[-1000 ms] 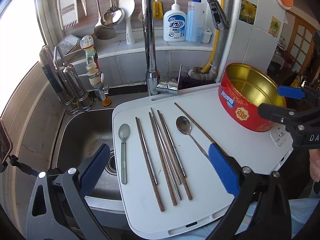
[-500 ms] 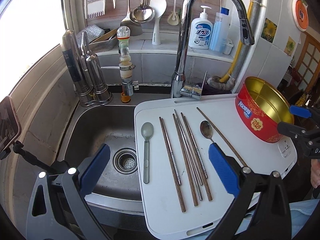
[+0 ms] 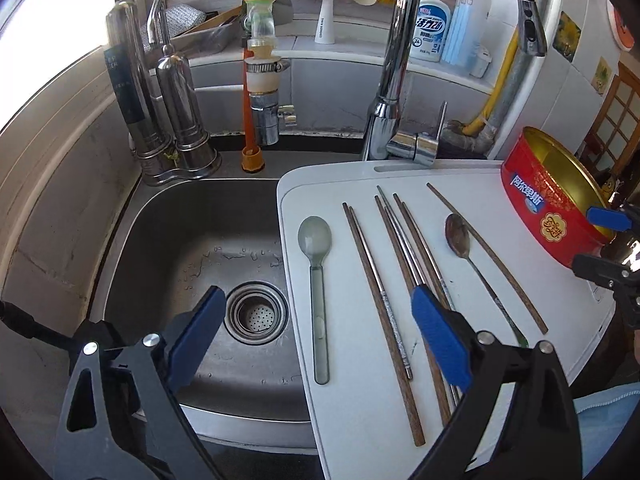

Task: Organize utensils
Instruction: 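Move both tools toward the utensils lying on the white cutting board, then grasp the green plastic spoon with the left tool while the right tool grasps a wooden chopstick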

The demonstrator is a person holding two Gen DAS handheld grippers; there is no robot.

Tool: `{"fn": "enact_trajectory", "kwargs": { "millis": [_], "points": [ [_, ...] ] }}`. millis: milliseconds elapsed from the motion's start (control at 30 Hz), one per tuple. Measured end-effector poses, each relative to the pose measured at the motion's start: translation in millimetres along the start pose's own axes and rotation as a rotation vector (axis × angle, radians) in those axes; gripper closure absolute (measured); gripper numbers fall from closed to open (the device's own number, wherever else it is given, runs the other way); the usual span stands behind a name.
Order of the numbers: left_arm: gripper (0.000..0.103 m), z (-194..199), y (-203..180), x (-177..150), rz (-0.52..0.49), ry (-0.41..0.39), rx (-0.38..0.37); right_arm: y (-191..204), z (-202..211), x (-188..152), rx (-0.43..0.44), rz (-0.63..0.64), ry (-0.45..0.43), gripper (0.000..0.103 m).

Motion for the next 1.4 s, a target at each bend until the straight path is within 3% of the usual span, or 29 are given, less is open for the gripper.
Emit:
{"fn": "enact_trajectory", "kwargs": {
  "millis": [33, 133, 267, 433, 633, 700, 800, 833, 867, 900, 1200, 1400],
  "points": [
    [0.030, -7.6, 2.7, 0.5, 0.006, 0.015, -0.006, 0.0, -9.8, 0.7, 0.002, -0.001, 0.022, 0.031],
    [0.033, -27.6, 5.2, 2.7, 0.009, 0.054, -0.005, -5.0, -36.3, 2.5, -0.005, -0.028, 0.066, 0.033],
    [0.040, -40.6, -3.3, 3.2, -0.041, 0.068, -0.039, -6.8, -63.7, 2.3, -0.040, -0.009, 0.120, 0.050],
    [0.050, -56.4, -5.5, 0.3, -0.064, 0.104, -0.031, -10.3, -82.1, 0.5, -0.030, -0.015, 0.155, 0.050],
    [0.051, -70.3, -5.3, -2.7, -0.091, 0.134, -0.008, -10.4, -93.3, -1.0, -0.029, 0.000, 0.178, 0.052],
    [0.058, -72.5, -6.5, -4.5, -0.104, 0.135, -0.002, -10.8, -97.6, -3.0, -0.024, 0.001, 0.194, 0.056],
    [0.072, -71.1, 0.6, -4.2, -0.076, 0.126, 0.006, -13.4, -97.2, -5.2, 0.022, -0.016, 0.178, 0.065],
    [0.084, -70.8, 5.9, -3.6, -0.055, 0.126, 0.009, -13.7, -96.4, -5.9, 0.022, -0.015, 0.174, 0.074],
    [0.092, -70.4, 11.0, -3.5, -0.034, 0.127, 0.010, -12.6, -95.3, -7.1, 0.029, -0.009, 0.175, 0.089],
    [0.092, -70.4, 14.1, -3.0, -0.021, 0.130, -0.009, -10.8, -94.8, -8.0, 0.040, -0.001, 0.179, 0.096],
    [0.092, -65.9, 14.8, -2.7, 0.011, 0.113, -0.020, -12.0, -93.4, -10.2, 0.031, -0.024, 0.174, 0.096],
    [0.092, -43.4, 5.1, -0.8, -0.004, 0.063, -0.038, -15.5, -62.9, -13.8, 0.012, -0.032, 0.097, 0.096]
  ]
}}
Point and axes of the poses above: each gripper's, at about its wrist camera, not at the fingertips, and z roughly against the way its jaws point, y to its left, x to its top, the point moved 3 cm from there along -z, roughly the way its jaws point, and after that the axes turned 9 degrees about y, right-handed, at the moved point
